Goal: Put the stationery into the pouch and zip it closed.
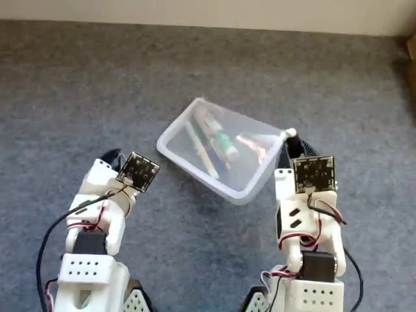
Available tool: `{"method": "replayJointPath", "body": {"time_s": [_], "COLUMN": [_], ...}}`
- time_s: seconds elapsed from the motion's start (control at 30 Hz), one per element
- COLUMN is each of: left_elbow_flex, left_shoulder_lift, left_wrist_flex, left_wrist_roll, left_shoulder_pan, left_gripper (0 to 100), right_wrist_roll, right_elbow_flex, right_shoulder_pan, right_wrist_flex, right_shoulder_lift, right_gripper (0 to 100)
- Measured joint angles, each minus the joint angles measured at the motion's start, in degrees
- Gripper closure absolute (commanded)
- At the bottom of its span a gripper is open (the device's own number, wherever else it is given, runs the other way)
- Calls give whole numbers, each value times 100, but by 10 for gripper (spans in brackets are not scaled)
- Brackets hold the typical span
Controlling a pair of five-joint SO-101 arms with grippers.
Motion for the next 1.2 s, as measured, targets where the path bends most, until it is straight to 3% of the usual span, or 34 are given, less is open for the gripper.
{"method": "replayJointPath", "body": {"time_s": [0.43,0.67,0.93,1.07,1.2], "left_elbow_flex": [431,466,492,563,563], "left_shoulder_lift": [0,0,0,0,0], "left_wrist_flex": [-123,-229,-237,-659,-1002], "left_wrist_roll": [0,0,0,0,0], "left_shoulder_pan": [0,0,0,0,0], "left_gripper": [994,994,994,994,994], "right_wrist_roll": [0,0,0,0,0], "right_elbow_flex": [0,0,-9,-9,-9], "right_shoulder_pan": [-26,-26,-35,-35,-35], "right_wrist_flex": [-9,-9,-26,-26,62], "right_shoulder_lift": [0,0,-9,-9,-9], "right_gripper": [985,859,860,862,965]}}
